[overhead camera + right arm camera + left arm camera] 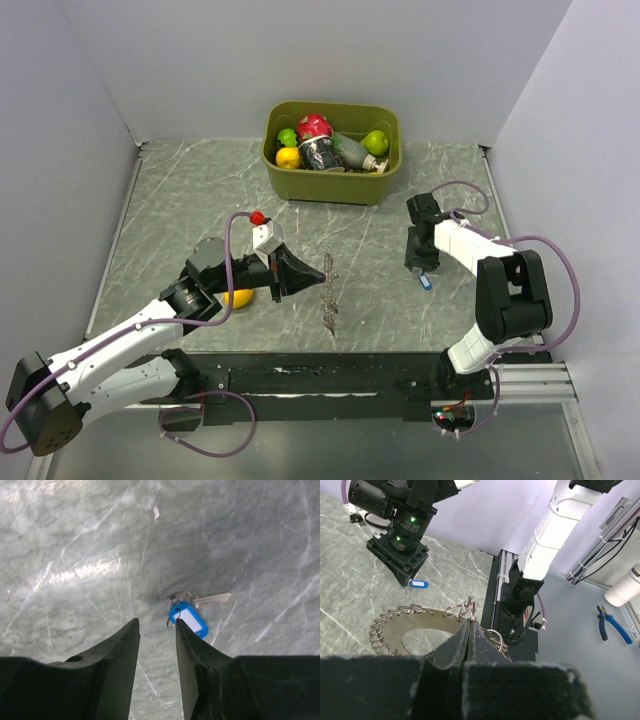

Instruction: Put the keys on the keyring

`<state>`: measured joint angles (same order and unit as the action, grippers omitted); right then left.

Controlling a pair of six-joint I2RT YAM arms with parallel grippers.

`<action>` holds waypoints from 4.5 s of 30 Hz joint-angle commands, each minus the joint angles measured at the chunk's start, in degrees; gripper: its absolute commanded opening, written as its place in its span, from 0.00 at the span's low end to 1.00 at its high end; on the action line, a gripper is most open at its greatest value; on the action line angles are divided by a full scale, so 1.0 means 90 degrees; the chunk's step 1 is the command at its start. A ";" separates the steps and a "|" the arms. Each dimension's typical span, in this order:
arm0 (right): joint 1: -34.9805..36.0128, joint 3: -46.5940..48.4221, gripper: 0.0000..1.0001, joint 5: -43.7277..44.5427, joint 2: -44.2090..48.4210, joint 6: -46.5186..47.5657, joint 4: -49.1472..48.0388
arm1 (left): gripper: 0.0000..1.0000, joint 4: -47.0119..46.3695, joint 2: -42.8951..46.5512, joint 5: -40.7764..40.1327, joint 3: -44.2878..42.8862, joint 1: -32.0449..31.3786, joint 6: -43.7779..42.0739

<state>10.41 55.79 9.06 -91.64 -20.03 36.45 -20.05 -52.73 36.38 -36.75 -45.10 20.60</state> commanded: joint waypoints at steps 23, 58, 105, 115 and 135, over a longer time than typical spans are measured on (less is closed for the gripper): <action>-0.0122 -0.0164 0.36 0.0049 0.0152 -0.0343 -0.0026 | 0.01 -0.0370 0.0156 0.0108 -0.0135 -0.0018 -0.0043; -0.0054 0.0744 0.47 0.0312 -0.0755 -0.0020 0.0648 | 0.01 -0.0301 0.0205 0.0049 -0.0164 -0.0018 -0.0072; 0.0376 0.0384 0.00 -0.4362 0.3139 0.1776 -0.0582 | 0.01 0.0860 0.0253 -0.0400 -0.0731 -0.0028 -0.0287; 0.0386 -0.0368 0.00 -0.7148 0.4438 0.2012 -0.2027 | 0.01 0.1827 0.0097 -0.0546 -0.1170 -0.0057 -0.0521; 0.1869 0.0129 0.00 -0.6681 0.4460 0.2684 -0.1550 | 0.01 0.2394 -0.0342 -0.1444 -0.1590 -0.0584 -0.0912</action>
<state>24.05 53.12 -53.47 -50.76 0.75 20.99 2.15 -56.12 26.52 -47.24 -48.95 14.02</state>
